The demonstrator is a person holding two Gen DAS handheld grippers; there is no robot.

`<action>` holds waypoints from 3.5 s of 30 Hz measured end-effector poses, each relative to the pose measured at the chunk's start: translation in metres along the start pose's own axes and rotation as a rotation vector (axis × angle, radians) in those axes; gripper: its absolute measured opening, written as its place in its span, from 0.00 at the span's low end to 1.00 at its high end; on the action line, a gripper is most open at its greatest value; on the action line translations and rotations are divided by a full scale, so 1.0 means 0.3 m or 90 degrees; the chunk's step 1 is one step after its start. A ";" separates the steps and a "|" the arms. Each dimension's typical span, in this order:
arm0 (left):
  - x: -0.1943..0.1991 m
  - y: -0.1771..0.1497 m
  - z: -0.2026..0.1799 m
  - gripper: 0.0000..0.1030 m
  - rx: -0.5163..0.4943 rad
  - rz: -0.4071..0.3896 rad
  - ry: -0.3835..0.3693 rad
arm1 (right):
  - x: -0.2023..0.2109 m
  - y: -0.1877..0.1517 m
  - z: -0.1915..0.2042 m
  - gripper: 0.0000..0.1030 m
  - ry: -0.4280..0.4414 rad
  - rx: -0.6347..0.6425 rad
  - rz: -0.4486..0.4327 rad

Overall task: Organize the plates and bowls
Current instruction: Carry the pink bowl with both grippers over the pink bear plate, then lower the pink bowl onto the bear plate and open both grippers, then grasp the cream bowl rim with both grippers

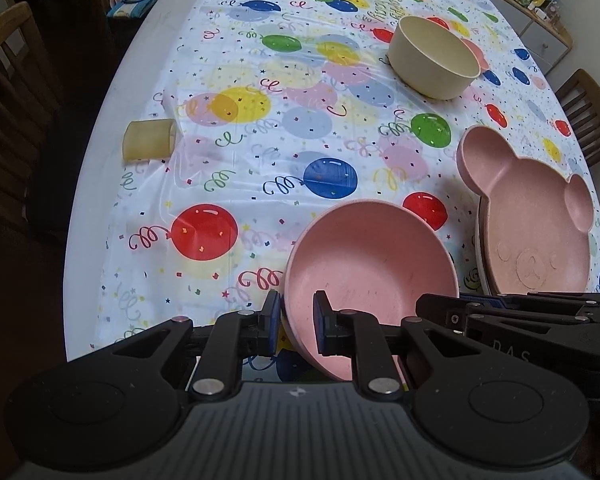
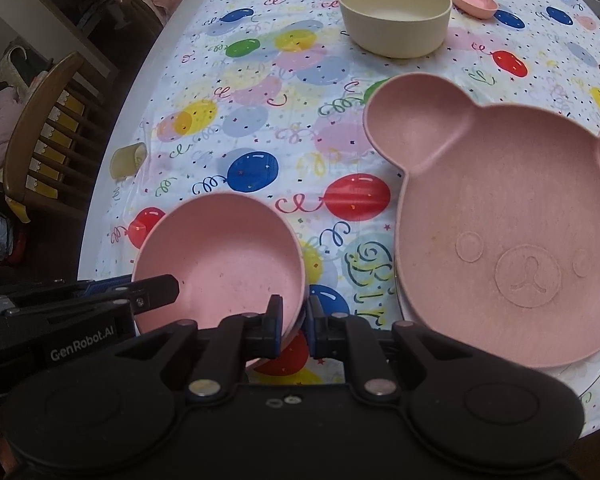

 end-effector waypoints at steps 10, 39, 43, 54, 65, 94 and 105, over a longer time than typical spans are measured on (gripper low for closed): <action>0.026 -0.003 0.020 0.16 -0.003 -0.006 -0.002 | 0.008 0.003 0.011 0.20 0.011 0.006 0.002; 0.235 0.335 -0.177 0.30 -0.068 -0.203 -0.034 | 0.305 0.263 -0.066 0.45 -0.007 0.051 -0.155; 0.242 0.400 -0.216 0.59 -0.066 -0.222 -0.033 | 0.327 0.321 -0.099 0.50 -0.016 0.052 -0.172; 0.186 0.573 -0.290 0.67 -0.055 -0.231 -0.015 | 0.338 0.480 -0.194 0.73 -0.040 0.069 -0.189; 0.029 0.724 -0.351 0.74 -0.018 -0.157 -0.012 | 0.291 0.642 -0.313 0.92 -0.041 0.062 -0.175; -0.317 0.823 -0.436 0.70 -0.011 -0.060 0.040 | -0.016 0.779 -0.479 0.46 -0.043 0.010 -0.063; -0.312 0.819 -0.455 0.17 -0.019 -0.051 0.010 | -0.030 0.783 -0.471 0.10 -0.050 0.005 -0.068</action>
Point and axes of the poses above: each gripper's, at about its wrist camera, not at the fingertips, and x roughly against the way its jaws point, z to its left, y to its top, the point moved 3 cm from there along -x, roughly the way its jaws point, and after that the axes turned 13 degrees about y, right-handed, at the moved point
